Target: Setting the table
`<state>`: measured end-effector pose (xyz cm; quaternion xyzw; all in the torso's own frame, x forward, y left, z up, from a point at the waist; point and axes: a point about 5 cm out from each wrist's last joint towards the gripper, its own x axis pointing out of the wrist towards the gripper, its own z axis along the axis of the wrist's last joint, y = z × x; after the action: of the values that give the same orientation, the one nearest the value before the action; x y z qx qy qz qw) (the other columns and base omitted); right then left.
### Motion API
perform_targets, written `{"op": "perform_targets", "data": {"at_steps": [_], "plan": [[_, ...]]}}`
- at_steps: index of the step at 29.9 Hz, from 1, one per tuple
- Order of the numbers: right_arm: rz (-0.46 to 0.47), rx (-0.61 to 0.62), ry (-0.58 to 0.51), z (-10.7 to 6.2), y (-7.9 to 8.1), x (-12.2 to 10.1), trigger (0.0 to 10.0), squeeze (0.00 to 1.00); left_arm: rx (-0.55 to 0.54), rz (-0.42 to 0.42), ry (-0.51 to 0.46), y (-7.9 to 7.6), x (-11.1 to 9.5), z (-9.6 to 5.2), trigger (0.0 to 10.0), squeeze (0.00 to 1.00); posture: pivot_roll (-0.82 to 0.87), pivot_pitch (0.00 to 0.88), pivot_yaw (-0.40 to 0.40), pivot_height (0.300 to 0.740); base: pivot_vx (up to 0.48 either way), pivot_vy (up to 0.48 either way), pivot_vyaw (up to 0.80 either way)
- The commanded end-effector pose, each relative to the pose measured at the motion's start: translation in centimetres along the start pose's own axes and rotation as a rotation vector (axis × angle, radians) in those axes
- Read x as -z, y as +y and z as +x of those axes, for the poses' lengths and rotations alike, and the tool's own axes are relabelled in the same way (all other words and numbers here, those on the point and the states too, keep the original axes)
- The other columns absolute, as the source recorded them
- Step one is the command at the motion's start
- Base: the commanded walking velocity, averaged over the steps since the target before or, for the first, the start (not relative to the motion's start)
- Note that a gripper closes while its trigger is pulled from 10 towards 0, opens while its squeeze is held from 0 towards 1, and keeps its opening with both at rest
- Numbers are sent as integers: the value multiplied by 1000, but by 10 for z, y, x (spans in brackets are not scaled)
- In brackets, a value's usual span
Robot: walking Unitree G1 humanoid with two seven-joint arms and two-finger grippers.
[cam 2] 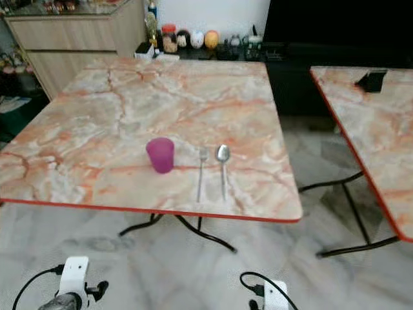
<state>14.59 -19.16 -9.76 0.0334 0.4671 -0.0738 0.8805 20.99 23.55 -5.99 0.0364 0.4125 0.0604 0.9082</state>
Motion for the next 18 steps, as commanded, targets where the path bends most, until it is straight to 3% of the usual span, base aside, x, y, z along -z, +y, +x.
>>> {"op": "perform_targets", "data": {"at_steps": [1,18], "plan": [[1,-7,-3,1,2,-3,10000,0,-5,14,-1,1,1,-1,10000,0,29,0,0,740,0,0,0],[1,-14,4,1,8,0,10000,0,7,-20,-68,-2,-12,1,10000,0,35,0,-3,740,0,0,0]]}}
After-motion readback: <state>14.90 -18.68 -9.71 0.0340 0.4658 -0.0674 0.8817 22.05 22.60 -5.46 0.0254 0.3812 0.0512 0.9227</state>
